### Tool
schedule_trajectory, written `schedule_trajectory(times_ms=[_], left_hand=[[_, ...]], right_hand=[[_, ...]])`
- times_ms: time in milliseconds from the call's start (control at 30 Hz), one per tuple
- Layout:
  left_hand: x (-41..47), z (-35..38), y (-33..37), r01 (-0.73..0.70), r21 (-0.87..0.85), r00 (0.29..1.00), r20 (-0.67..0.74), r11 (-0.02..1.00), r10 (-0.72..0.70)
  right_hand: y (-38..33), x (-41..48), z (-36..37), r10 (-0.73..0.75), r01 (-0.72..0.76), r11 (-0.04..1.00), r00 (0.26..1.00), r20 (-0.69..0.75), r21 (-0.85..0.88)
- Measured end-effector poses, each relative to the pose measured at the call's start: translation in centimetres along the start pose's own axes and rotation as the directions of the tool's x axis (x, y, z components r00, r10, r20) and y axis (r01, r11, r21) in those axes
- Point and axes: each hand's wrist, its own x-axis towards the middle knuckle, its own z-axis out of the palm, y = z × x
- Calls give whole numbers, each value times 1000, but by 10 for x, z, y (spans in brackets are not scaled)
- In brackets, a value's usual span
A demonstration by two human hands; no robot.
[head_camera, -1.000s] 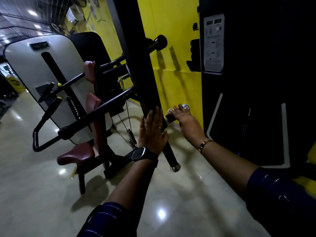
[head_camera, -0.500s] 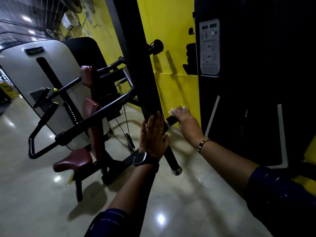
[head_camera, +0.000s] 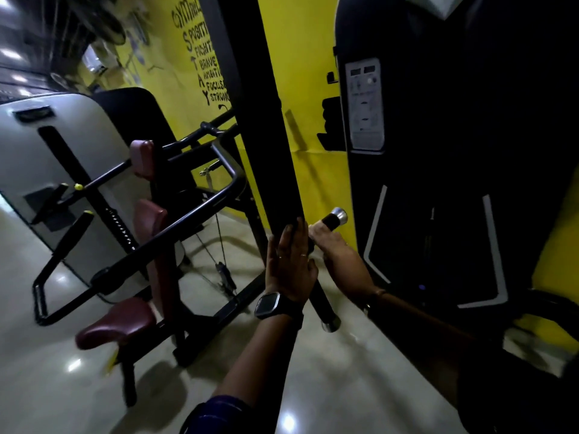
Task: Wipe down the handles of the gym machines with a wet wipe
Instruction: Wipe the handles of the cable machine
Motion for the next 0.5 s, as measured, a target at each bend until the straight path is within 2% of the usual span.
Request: schedule_trajectory(times_ms=[67, 133, 300, 433, 500], left_hand=[[2, -2, 1, -18, 38, 1000, 11, 999, 18], [2, -4, 0, -38, 49, 999, 23, 998, 37], [1, -6, 4, 5, 29, 999, 44, 1000, -7], [0, -8, 4, 18, 64, 1000, 21, 998, -19], [1, -8, 2, 18, 27, 1000, 14, 999, -19]], right_hand=[[13, 5, -8, -72, 75, 990, 997, 30, -121], [12, 17, -15, -57, 70, 979, 996, 73, -191], [-12, 12, -7, 64, -54, 995, 990, 129, -80], [-1, -7, -13, 14, 4, 985, 995, 102, -174], [-1, 4, -17, 15, 2, 980, 996, 86, -200]])
